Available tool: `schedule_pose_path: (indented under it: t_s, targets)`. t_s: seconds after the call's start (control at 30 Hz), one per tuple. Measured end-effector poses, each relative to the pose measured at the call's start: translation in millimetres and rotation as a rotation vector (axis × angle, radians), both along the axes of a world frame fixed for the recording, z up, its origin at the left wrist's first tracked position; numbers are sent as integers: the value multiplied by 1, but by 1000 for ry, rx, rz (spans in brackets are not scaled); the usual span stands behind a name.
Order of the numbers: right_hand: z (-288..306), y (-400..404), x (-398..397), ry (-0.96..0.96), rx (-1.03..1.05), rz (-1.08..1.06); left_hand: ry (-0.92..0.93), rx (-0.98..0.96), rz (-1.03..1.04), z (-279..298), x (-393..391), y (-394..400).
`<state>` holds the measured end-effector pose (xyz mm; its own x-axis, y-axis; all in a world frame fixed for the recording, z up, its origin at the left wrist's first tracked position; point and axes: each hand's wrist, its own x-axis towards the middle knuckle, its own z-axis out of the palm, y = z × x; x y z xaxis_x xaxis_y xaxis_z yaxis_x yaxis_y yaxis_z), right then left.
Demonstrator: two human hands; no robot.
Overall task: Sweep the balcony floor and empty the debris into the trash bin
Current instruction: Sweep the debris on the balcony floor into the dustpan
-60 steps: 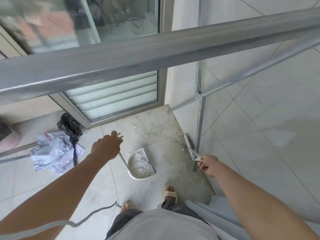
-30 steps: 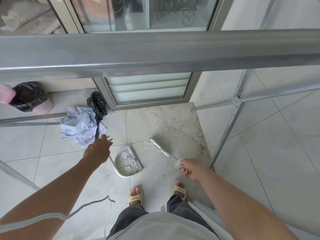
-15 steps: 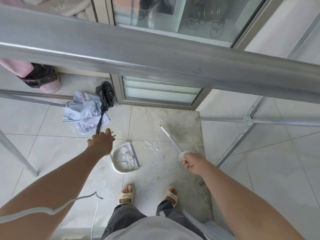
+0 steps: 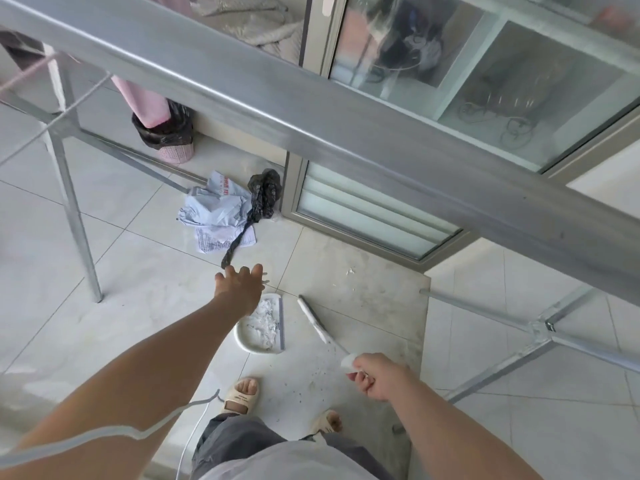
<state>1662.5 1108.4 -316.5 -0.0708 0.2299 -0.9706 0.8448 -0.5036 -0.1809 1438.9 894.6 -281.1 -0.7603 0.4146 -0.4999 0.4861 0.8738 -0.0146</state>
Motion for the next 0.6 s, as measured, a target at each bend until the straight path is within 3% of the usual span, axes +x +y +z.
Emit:
schedule_pose_path:
  t_s: [0.3,0.47,0.6]
  targets:
    - [35,69,24,169,-33,-200,-36,31,14,-5,-14,7]
    - [18,7,13,95,23,-96,-72,11,25,-5,-20,10]
    - [0,-52,5,76,-75,-119,-125,-2,17,-3,-22,13]
